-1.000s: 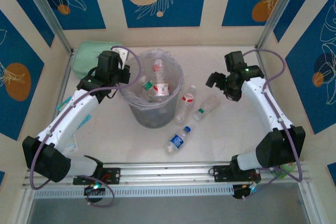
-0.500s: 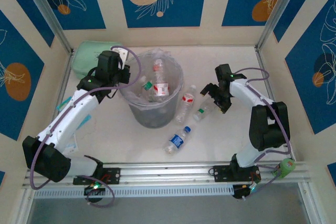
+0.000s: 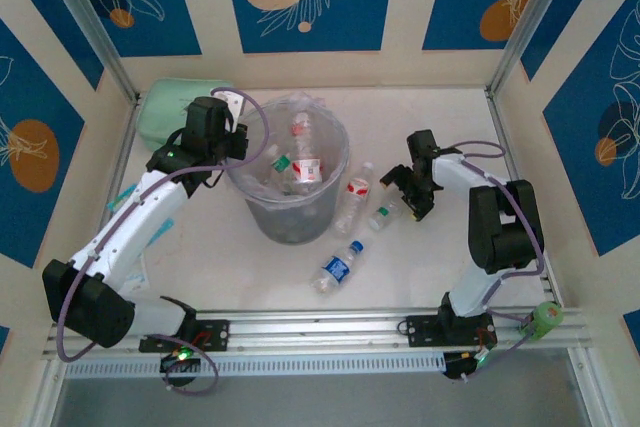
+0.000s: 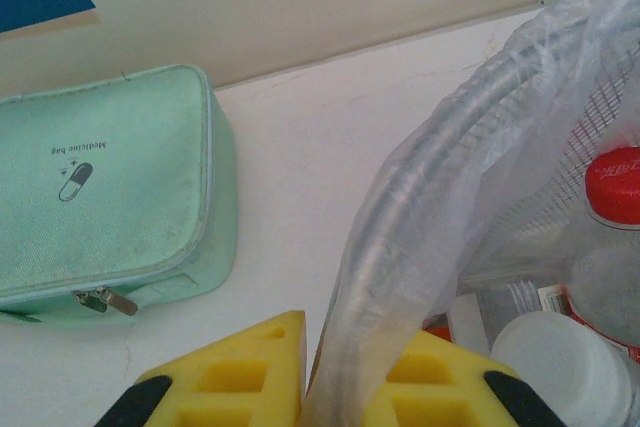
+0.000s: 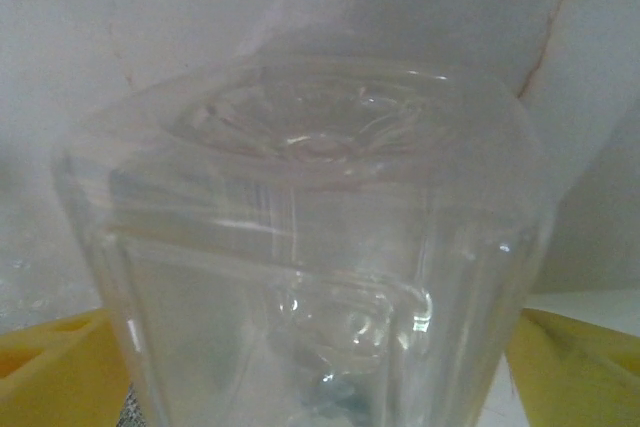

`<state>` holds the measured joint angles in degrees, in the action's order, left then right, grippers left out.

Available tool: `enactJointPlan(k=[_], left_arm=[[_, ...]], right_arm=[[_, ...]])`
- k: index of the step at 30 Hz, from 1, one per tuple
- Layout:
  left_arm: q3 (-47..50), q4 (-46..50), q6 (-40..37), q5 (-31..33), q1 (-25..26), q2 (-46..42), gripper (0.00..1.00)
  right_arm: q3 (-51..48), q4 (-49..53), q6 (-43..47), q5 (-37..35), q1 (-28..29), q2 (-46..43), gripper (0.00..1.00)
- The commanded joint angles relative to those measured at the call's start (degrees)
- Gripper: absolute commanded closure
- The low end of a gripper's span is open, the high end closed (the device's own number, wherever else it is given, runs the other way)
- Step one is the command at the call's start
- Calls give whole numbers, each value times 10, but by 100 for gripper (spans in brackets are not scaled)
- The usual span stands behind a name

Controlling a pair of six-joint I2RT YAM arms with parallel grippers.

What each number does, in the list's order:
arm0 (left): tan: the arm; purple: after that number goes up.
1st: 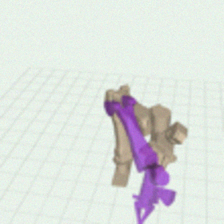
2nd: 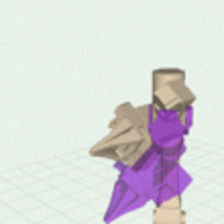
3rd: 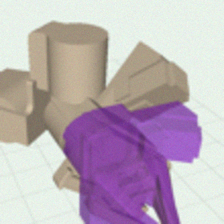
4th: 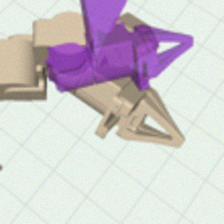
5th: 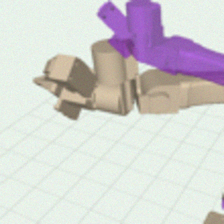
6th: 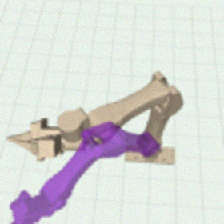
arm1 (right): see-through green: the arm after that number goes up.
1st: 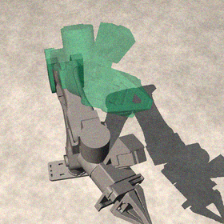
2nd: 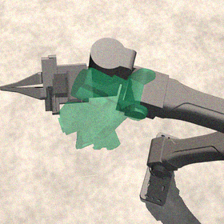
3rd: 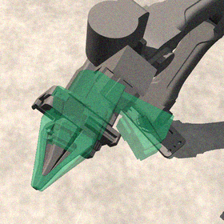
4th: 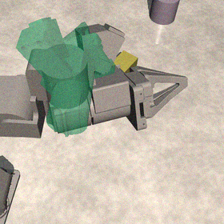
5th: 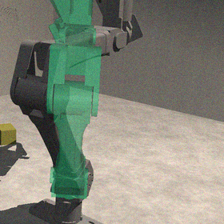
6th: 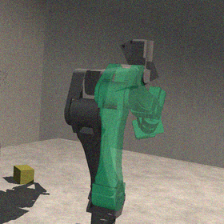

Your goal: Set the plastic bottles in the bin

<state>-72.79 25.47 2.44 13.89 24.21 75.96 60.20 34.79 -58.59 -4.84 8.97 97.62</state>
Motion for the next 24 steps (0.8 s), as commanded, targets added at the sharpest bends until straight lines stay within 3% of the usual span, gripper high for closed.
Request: enactJointPlan(k=[1,7,19,24], left_arm=[[26,45,-9,3,15,17,100],[25,45,-8,1,15,20,100],[26,46,-7,-1,15,30,100],[25,46,-7,-1,15,30,100]], right_arm=[[-8,1,-10,5,-3,-9,9],[-12,15,-11,-12,-6,-29,22],[-9,42,6,-8,-22,-69,36],[5,68,24,-8,-36,-114,47]])
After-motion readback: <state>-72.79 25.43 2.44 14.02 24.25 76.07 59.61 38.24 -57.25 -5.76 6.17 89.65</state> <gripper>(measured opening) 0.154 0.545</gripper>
